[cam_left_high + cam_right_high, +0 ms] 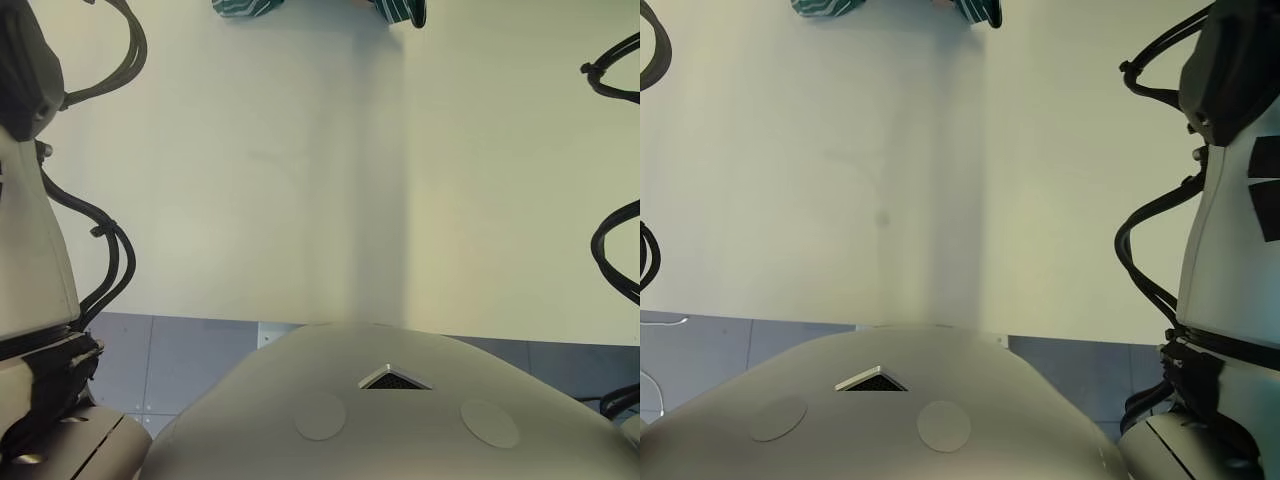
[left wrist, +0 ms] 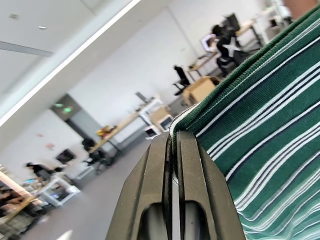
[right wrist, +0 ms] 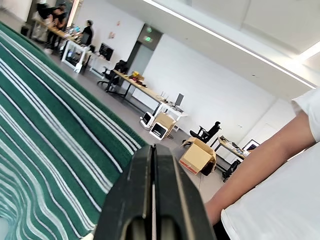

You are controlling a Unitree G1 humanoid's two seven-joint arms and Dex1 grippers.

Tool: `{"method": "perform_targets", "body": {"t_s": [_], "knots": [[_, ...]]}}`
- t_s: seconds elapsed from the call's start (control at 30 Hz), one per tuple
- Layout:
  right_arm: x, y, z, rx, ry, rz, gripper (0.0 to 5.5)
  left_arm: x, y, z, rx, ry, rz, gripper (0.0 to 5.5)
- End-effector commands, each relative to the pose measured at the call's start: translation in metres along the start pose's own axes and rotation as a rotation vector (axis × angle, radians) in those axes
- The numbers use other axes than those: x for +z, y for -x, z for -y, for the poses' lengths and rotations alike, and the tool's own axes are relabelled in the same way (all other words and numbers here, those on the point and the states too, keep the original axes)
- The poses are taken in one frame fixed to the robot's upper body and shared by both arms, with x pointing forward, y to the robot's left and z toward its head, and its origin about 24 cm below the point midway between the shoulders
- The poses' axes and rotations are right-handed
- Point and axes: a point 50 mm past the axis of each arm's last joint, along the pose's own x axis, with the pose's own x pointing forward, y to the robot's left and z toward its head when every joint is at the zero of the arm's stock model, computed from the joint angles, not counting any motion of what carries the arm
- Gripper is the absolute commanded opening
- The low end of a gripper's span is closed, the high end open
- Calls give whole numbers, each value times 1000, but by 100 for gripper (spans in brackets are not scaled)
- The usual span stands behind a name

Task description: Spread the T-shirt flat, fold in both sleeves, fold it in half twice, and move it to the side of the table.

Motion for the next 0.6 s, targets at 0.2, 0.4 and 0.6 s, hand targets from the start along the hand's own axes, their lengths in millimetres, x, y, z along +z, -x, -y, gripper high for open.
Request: {"method": "perform_targets", "body": {"t_s": [0.2, 0.4, 0.6], "knots": [[-68, 147, -92, 1317, -154, -335, 0, -76, 133, 66, -1224, -72, -264, 3], [-153, 227, -194, 1472, -264, -588, 0, -162, 235, 190, -1418, -180, -592, 3], [-153, 258, -237, 1443, -314, -650, 0, -171, 293, 244, -1428, -42, -698, 3]]}}
